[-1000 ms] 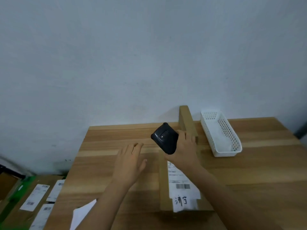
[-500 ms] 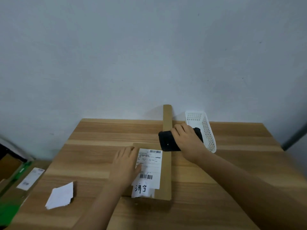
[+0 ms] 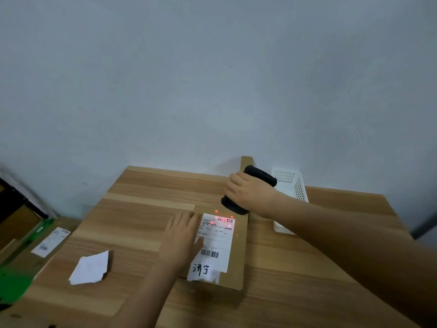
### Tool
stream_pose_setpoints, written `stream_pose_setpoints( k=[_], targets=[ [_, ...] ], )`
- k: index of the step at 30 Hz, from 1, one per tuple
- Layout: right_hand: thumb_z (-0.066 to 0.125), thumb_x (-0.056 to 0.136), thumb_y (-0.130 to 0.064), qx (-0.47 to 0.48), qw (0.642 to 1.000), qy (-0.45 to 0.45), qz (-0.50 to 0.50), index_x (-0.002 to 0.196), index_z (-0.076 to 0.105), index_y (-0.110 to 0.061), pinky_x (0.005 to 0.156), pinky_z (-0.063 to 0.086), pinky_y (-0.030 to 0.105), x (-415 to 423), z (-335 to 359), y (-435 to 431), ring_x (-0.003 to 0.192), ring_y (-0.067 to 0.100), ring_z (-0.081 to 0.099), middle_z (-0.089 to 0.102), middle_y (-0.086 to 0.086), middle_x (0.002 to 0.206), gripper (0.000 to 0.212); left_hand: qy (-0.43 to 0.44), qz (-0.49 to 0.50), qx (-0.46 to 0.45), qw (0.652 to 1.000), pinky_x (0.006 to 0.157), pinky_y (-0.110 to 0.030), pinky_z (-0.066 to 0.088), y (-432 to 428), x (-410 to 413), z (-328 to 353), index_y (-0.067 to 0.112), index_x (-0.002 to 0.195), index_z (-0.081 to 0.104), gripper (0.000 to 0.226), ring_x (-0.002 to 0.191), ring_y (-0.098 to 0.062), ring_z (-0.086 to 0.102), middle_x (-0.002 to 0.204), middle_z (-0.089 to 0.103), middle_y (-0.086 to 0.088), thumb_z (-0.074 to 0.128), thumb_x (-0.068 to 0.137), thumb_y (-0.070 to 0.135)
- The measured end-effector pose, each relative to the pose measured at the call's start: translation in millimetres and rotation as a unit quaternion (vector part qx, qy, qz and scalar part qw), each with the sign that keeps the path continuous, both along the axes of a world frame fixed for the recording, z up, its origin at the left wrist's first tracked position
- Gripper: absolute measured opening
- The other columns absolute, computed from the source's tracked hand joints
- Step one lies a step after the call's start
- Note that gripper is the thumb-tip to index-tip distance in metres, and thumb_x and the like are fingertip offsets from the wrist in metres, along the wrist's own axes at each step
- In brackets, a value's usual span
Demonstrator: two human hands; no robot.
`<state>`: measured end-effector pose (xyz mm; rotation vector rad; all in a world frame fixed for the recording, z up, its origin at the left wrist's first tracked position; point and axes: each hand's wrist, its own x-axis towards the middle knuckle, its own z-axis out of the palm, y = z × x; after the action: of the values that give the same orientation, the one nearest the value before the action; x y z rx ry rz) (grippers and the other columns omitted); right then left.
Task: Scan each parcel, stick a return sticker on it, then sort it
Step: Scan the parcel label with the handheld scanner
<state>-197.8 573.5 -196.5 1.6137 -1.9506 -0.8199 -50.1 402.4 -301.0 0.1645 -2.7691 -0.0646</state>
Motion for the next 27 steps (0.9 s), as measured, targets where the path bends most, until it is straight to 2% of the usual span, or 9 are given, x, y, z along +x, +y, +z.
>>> stream_pose_setpoints(
  k=[6, 9, 13, 15, 18, 20, 21, 24, 27],
  targets=[
    [0.073, 0.071, -0.025, 0.005, 1.0, 0.005, 0.013, 0.078, 0.069, -0.018, 0.078, 0.05, 0.028, 3, 4, -6, 0.079, 0.018, 0.06, 0.064, -0.002, 0.081, 0.01, 0.036, -0.017, 0.008, 0.999, 0.076, -0.038, 0.055, -5, 3, -4, 0.017, 0.103, 0.062, 0.069, 0.084, -0.022, 0.066, 0.094, 0.066, -0.001, 0.092, 0.043, 0.03],
    [0.075, 0.068, -0.025, 0.006, 1.0, 0.015, 0.006, 0.079, 0.069, -0.018, 0.08, 0.05, 0.028, 3, 4, -6, 0.081, 0.018, 0.059, 0.064, -0.002, 0.084, 0.015, 0.045, -0.022, 0.01, 0.999, 0.075, -0.037, 0.055, -6, 4, -3, 0.019, 0.105, 0.058, 0.072, 0.083, -0.02, 0.065, 0.093, 0.066, 0.001, 0.092, 0.043, 0.032],
    [0.074, 0.065, -0.026, 0.012, 1.0, 0.028, -0.002, 0.083, 0.07, -0.021, 0.083, 0.049, 0.027, 3, 4, -3, 0.086, 0.017, 0.06, 0.064, -0.004, 0.088, 0.019, 0.055, -0.03, 0.012, 0.998, 0.075, -0.037, 0.055, -5, 4, -3, 0.018, 0.105, 0.061, 0.071, 0.084, -0.02, 0.065, 0.095, 0.065, 0.001, 0.092, 0.044, 0.032],
    [0.065, 0.071, -0.023, 0.003, 1.0, 0.016, -0.009, 0.085, 0.069, -0.022, 0.084, 0.048, 0.026, 7, 4, 0, 0.087, 0.016, 0.059, 0.064, -0.005, 0.089, 0.015, 0.057, -0.031, 0.014, 0.998, 0.076, -0.038, 0.055, -5, 4, -4, 0.017, 0.106, 0.061, 0.071, 0.085, -0.021, 0.065, 0.095, 0.065, 0.001, 0.092, 0.045, 0.031],
    [0.034, 0.086, -0.013, -0.028, 0.999, -0.003, -0.037, 0.105, 0.064, -0.018, 0.094, 0.044, 0.029, 15, 6, 3, 0.1, 0.019, 0.056, 0.06, -0.001, 0.105, 0.036, 0.055, -0.022, 0.016, 0.998, 0.079, -0.037, 0.054, -7, 6, -5, 0.016, 0.105, 0.065, 0.068, 0.087, -0.022, 0.065, 0.097, 0.066, 0.0, 0.092, 0.044, 0.029],
    [0.047, 0.09, -0.011, -0.043, 0.993, -0.066, -0.089, 0.124, 0.048, -0.008, 0.104, 0.035, 0.035, 16, 4, 0, 0.114, 0.027, 0.045, 0.048, 0.009, 0.123, 0.034, 0.053, -0.012, 0.021, 0.998, 0.08, -0.036, 0.053, -12, 9, -4, 0.015, 0.105, 0.067, 0.066, 0.089, -0.021, 0.064, 0.099, 0.066, 0.0, 0.092, 0.045, 0.028],
    [0.056, 0.086, -0.011, -0.06, 0.983, -0.111, -0.135, 0.127, 0.043, -0.007, 0.104, 0.033, 0.036, 18, 4, -3, 0.117, 0.028, 0.04, 0.043, 0.011, 0.127, 0.043, 0.052, -0.007, 0.023, 0.998, 0.081, -0.036, 0.053, -16, 11, -3, 0.016, 0.106, 0.067, 0.065, 0.091, -0.021, 0.063, 0.101, 0.066, 0.0, 0.091, 0.048, 0.029],
    [0.072, 0.074, -0.014, -0.132, 0.939, -0.232, -0.218, 0.126, 0.04, -0.011, 0.099, 0.035, 0.033, 29, -4, -19, 0.115, 0.025, 0.036, 0.04, 0.008, 0.126, 0.061, 0.048, -0.001, 0.033, 0.998, 0.083, -0.039, 0.053, -34, 21, -2, 0.015, 0.111, 0.064, 0.059, 0.095, -0.023, 0.063, 0.105, 0.065, -0.002, 0.088, 0.059, 0.031],
    [0.077, 0.068, -0.024, -0.195, 0.892, -0.32, -0.252, 0.124, 0.042, -0.013, 0.097, 0.034, 0.031, 45, -16, -47, 0.116, 0.025, 0.035, 0.039, 0.006, 0.121, 0.068, 0.042, 0.012, 0.046, 0.998, 0.085, -0.042, 0.051, -61, 29, 0, 0.013, 0.116, 0.063, 0.06, 0.099, -0.027, 0.062, 0.109, 0.064, -0.004, 0.087, 0.063, 0.028]
  ],
)
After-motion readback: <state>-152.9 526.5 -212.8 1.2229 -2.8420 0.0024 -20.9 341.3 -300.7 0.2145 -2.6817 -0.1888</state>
